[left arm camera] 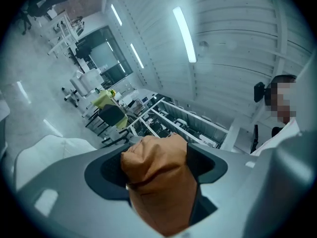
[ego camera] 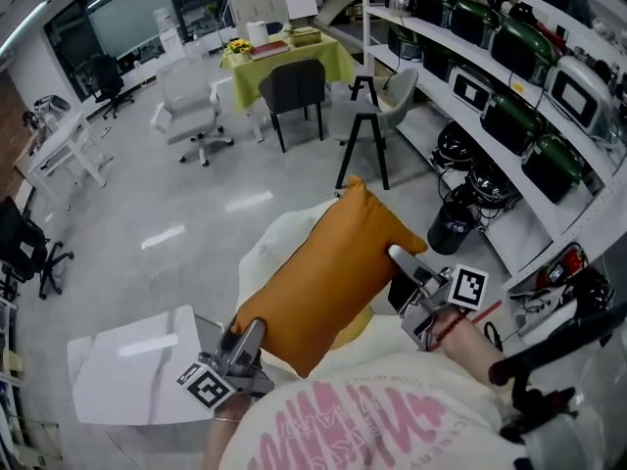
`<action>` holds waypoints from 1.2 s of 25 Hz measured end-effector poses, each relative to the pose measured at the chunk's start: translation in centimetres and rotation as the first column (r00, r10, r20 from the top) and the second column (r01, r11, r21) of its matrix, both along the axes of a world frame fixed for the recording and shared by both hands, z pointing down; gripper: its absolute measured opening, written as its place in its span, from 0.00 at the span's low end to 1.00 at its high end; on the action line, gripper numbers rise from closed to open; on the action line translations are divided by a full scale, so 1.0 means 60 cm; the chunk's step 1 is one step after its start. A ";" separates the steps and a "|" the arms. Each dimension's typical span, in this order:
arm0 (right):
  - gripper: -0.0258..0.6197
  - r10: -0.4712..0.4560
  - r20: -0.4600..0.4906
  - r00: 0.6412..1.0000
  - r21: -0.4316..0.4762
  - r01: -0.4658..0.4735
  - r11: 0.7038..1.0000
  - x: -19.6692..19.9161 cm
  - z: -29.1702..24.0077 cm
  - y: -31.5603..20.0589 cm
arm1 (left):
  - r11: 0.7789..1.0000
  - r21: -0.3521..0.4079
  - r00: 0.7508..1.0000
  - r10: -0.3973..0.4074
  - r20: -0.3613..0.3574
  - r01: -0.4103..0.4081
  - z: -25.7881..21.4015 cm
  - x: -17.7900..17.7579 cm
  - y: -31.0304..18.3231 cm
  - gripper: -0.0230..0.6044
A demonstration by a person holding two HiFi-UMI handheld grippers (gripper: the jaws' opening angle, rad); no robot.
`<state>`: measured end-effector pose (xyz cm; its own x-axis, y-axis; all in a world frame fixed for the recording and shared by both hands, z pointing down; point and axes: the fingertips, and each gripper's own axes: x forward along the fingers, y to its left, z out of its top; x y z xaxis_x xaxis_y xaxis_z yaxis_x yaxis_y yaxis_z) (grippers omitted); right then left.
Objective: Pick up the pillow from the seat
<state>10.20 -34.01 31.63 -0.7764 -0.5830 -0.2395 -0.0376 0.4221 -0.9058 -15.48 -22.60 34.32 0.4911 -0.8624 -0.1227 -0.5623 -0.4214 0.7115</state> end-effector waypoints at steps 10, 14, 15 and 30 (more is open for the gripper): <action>0.53 0.009 -0.027 1.000 -0.057 -0.010 0.998 0.082 0.027 -0.029 | 0.998 -0.047 0.999 0.039 -0.001 -0.039 0.018 0.078 -0.033 0.61; 0.53 0.015 -0.038 0.999 -0.111 -0.019 0.994 0.086 0.054 -0.027 | 0.995 -0.092 0.999 0.037 -0.004 -0.038 0.034 0.080 -0.030 0.61; 0.53 0.019 -0.040 0.999 -0.123 -0.024 0.992 0.087 0.058 -0.027 | 0.994 -0.100 0.999 0.037 -0.006 -0.037 0.037 0.080 -0.029 0.61; 0.52 -0.039 -0.061 0.997 -0.137 0.031 0.990 0.064 0.076 -0.005 | 0.991 -0.129 1.000 0.021 0.001 -0.021 0.053 0.067 0.004 0.61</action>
<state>14.07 -34.33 36.19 -0.8079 -0.5789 -0.1100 -0.0838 0.2976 -0.9510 -11.48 -22.39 37.50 0.5095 -0.8604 -0.0100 -0.5558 -0.3380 0.7595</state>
